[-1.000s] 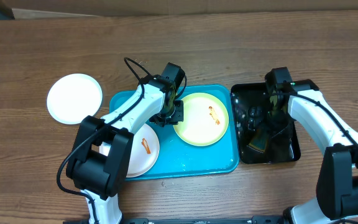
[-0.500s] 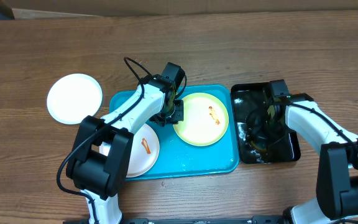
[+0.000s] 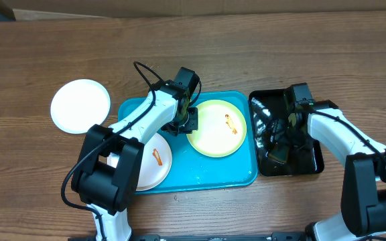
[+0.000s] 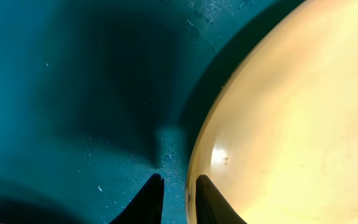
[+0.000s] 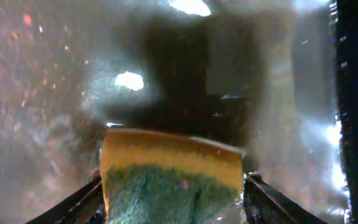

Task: Clean dirty plates on tray and stack at the side
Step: 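Dip and swish the sponge in the water with the right gripper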

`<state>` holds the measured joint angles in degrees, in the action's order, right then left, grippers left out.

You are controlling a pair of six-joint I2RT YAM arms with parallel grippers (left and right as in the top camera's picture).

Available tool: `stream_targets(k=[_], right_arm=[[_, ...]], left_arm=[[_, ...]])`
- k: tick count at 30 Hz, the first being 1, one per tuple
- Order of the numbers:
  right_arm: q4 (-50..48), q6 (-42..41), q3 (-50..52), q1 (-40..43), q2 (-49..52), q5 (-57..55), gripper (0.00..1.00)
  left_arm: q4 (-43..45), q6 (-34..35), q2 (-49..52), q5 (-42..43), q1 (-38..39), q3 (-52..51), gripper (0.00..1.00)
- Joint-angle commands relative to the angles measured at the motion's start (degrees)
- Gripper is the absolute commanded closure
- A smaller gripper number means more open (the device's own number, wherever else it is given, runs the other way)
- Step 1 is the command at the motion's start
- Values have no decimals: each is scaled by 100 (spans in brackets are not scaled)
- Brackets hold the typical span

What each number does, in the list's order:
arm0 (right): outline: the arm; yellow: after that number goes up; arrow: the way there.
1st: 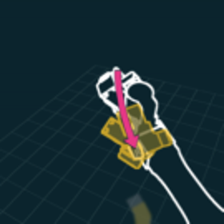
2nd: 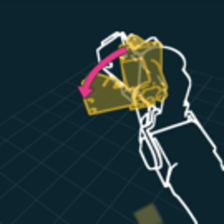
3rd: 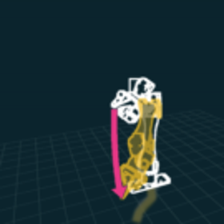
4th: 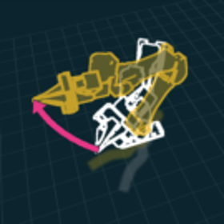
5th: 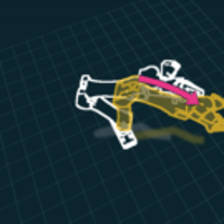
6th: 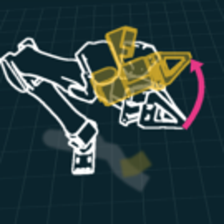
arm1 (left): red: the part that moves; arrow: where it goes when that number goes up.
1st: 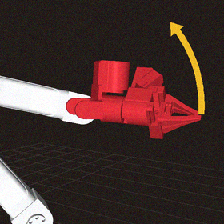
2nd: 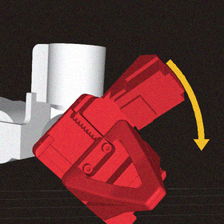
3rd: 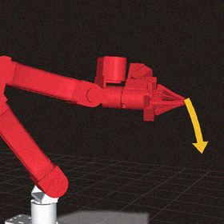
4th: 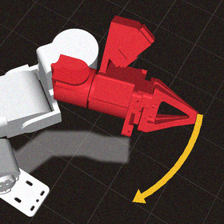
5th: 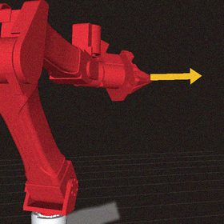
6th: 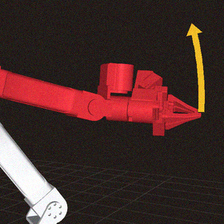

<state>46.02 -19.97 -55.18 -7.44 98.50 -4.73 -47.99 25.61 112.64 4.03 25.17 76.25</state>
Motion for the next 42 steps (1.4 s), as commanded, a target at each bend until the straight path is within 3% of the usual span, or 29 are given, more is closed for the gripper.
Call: stream_targets(k=[1, 5, 9, 10, 12, 13, 14, 15, 16, 17, 19, 20, 27, 34, 38, 42], right_arm=[[-87, -136, -103, 15, -131, -173, 31], [-201, -160, -103, 15, -131, -164, 32], [-216, -415, -103, 15, -131, -151, 41], [-247, -411, -103, 15, -131, -92, 46], [-323, -409, -103, 15, -131, 63, 79], [-372, -407, -103, 15, -131, 144, 87], [-448, -407, -103, 15, -131, 214, 89], [-533, -404, -105, 15, -131, 260, 85], [-621, -402, -111, 15, -131, 308, 67], [-695, -372, -131, 15, -131, 361, 55], [-684, -365, -225, 15, -131, 378, 40], [-647, -363, -275, 15, -131, 378, 37], [-66, -238, -431, 11, -131, 398, 36], [365, -240, -431, 11, -131, 404, 35], [400, -234, -431, 9, -131, 483, 35], [367, -236, -431, 9, -131, 485, 36]], left_arm=[[4, 76, 50, 2, 50, -13, 80], [4, 76, 50, 2, 50, -13, 80], [4, 76, 50, 2, 50, -13, 80], [7, 76, 50, 2, 50, -13, 80], [7, 76, 50, 0, 50, -13, 80], [7, 76, 50, 0, 50, -13, 80], [7, 76, 50, -2, 50, -13, 80], [7, 66, 50, -7, 50, -13, 80], [7, 33, 50, -15, 48, -13, 80], [7, 4, 50, -35, 48, -13, 80], [-9, -9, 50, -166, 48, -13, 79], [-20, -11, 50, -223, 46, -13, 79], [26, -11, 50, -455, 46, -13, 78], [160, -35, 50, -470, 48, -13, 85], [160, -90, 50, -737, 22, -13, 96], [166, -227, 50, -761, 22, -13, 96]])
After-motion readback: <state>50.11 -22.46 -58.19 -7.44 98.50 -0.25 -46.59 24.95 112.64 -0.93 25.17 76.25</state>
